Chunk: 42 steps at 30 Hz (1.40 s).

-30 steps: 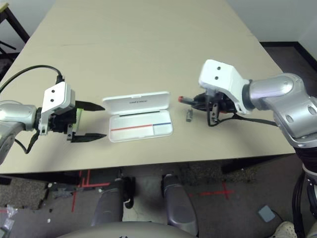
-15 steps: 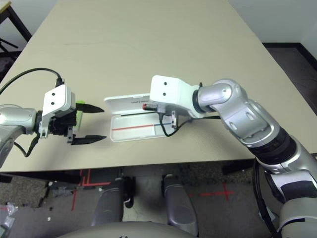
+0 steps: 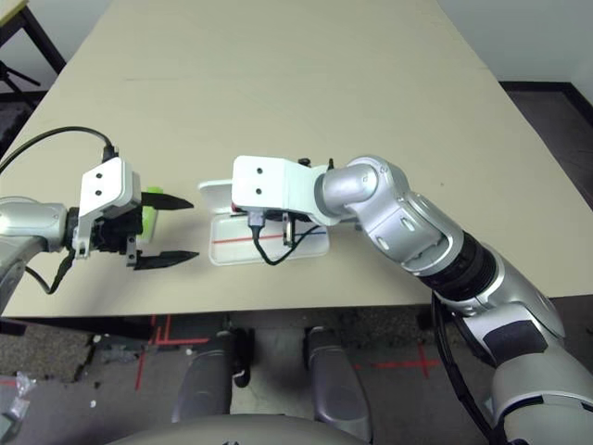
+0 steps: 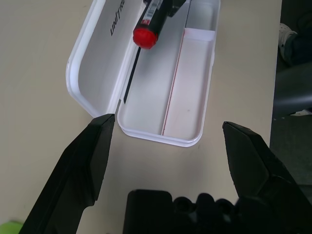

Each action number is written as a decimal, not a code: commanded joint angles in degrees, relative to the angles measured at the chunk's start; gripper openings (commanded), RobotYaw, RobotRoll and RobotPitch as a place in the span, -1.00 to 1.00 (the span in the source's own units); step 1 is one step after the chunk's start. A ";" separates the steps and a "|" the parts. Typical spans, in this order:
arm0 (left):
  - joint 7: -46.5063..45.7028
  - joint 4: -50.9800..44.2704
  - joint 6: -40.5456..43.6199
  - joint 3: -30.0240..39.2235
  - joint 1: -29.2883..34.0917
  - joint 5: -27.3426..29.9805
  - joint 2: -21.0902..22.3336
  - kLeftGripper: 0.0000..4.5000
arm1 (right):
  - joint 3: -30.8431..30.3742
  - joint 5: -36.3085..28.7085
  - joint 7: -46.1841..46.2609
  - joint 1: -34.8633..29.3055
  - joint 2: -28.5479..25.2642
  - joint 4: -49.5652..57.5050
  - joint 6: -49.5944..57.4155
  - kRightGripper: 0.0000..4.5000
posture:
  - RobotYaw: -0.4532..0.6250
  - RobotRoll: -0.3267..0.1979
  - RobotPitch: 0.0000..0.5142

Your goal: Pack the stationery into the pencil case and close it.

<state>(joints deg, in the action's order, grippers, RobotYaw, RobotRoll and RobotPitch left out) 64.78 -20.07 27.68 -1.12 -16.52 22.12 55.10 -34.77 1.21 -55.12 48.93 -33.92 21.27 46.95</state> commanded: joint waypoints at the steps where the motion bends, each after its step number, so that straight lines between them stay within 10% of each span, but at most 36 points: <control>1: -0.30 -1.40 0.41 -0.25 0.87 -0.31 0.37 1.00 | -1.58 1.22 0.03 -0.33 0.75 -1.58 -1.29 -0.77 | -0.30 0.25 -0.25; 18: -0.90 -2.00 1.05 0.16 1.81 -0.24 0.45 1.00 | -2.83 2.82 -0.66 -3.79 4.66 -9.25 -6.99 -0.77 | -0.28 0.25 -0.25; 29: -1.39 -2.03 1.45 0.54 2.25 0.02 0.53 1.00 | 1.29 -2.07 -6.18 -3.35 2.61 -6.15 -6.11 0.98 | -0.28 0.25 -0.25; 42: -14.10 -4.69 20.45 6.32 2.98 1.62 0.48 1.00 | 19.32 -22.07 -23.48 -8.16 -16.00 -1.95 -1.93 0.98 | -0.26 0.25 -0.23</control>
<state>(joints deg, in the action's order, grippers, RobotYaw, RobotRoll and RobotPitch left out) 53.35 -23.94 44.90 3.97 -13.86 23.54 56.14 -17.79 -18.02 -76.58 41.22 -48.94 17.15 44.69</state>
